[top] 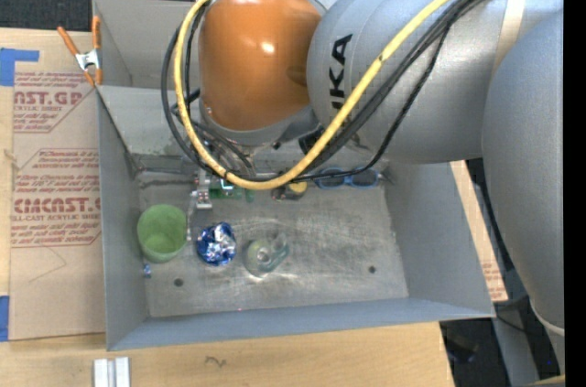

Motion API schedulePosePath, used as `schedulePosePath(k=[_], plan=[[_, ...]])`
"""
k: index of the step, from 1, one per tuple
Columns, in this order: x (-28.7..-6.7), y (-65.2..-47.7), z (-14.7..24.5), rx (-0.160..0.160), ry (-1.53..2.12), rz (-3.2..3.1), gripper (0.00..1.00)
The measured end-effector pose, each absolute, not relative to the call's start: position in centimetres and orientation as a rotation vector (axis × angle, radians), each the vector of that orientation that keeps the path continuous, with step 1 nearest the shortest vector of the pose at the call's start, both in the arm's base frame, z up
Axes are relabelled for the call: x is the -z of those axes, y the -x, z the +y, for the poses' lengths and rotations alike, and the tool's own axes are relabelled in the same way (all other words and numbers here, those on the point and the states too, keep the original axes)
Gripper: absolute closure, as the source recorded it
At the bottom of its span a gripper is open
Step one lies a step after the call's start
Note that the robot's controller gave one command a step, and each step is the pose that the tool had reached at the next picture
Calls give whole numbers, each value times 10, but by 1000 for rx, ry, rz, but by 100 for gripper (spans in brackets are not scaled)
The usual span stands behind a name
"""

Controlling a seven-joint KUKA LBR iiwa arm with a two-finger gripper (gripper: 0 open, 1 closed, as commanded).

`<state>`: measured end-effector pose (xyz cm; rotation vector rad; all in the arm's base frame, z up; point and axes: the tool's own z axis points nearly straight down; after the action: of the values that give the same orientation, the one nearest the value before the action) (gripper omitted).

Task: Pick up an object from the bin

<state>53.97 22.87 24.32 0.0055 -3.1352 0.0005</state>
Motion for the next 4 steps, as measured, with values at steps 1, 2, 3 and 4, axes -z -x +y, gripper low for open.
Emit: schedulePosePath(k=[1,2,3,4], plan=[[-101,-522,215,2,-118,-3147,0],[-131,-537,196,1,-257,-3135,0],[-70,-578,200,6,-125,-3144,0],[-79,-498,204,1,-425,-3110,0]])
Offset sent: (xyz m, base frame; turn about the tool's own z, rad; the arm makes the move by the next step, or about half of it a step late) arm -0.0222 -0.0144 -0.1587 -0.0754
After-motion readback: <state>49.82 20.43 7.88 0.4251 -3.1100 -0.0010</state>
